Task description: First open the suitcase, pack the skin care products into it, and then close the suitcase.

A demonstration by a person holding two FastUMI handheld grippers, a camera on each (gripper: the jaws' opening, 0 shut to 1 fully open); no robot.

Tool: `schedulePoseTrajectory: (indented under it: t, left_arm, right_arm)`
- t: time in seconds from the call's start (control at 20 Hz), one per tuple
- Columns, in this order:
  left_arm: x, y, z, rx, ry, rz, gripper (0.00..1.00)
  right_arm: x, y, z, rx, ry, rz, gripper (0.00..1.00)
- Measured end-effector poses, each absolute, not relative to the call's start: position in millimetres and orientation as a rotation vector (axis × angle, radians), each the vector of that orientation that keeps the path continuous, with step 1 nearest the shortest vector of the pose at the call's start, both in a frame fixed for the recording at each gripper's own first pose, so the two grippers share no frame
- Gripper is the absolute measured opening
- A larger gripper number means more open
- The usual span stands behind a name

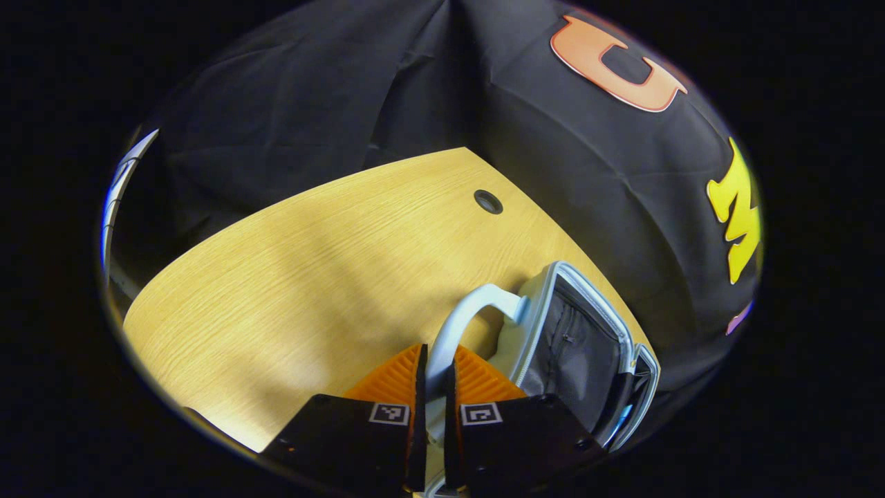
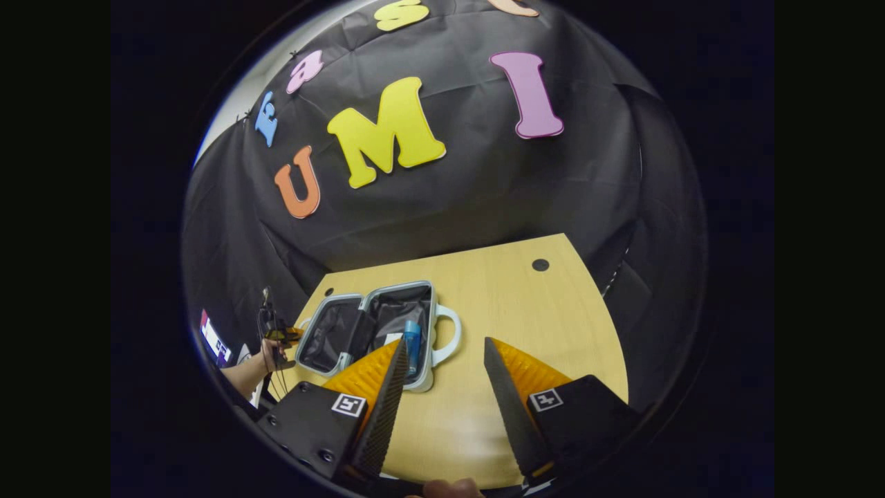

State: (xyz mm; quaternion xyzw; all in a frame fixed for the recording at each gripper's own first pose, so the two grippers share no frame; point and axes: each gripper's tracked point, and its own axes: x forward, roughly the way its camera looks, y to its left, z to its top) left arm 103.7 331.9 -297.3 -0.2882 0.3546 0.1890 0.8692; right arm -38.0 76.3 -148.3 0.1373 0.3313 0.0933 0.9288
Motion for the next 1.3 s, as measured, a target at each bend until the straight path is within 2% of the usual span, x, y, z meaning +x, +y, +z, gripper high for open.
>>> schedulePoseTrajectory:
  t: [0.05, 0.1, 0.15, 0.35, 0.55, 0.7, 1.0, 1.2, 1.25, 1.3]
  left_arm:
    - [105, 330, -285, -0.585, 0.727, 0.390, 0.12]
    - [106, 328, -268, -0.573, 0.705, 0.388, 0.10]
    - [106, 324, -247, -0.568, 0.678, 0.384, 0.10]
    - [111, 282, -158, -0.491, 0.546, 0.322, 0.09]
    - [117, 194, -75, -0.399, 0.415, 0.231, 0.09]
    - [121, 110, -41, -0.340, 0.334, 0.149, 0.09]
    - [125, -37, -50, -0.229, 0.262, 0.008, 0.08]
    - [137, -118, -103, -0.140, 0.288, -0.087, 0.09]
    - [137, -128, -117, -0.134, 0.304, -0.108, 0.09]
    - [139, -141, -131, -0.129, 0.322, -0.127, 0.09]
  right_arm:
    - [-39, 76, -147, 0.286, 0.670, 0.197, 0.63]
    - [-36, 73, -145, 0.291, 0.658, 0.196, 0.63]
    - [-35, 70, -144, 0.293, 0.647, 0.195, 0.68]
    - [-32, 50, -141, 0.234, 0.578, 0.173, 0.68]
    - [-33, 25, -123, 0.137, 0.447, 0.134, 0.68]
    - [-30, 3, -97, 0.074, 0.341, 0.076, 0.68]
    - [-37, -47, -47, -0.031, 0.182, -0.054, 0.69]
    - [-58, -85, -55, -0.071, 0.237, -0.125, 0.68]
    - [-63, -95, -55, -0.084, 0.249, -0.150, 0.63]
    - [-66, -104, -55, -0.102, 0.256, -0.172, 0.65]
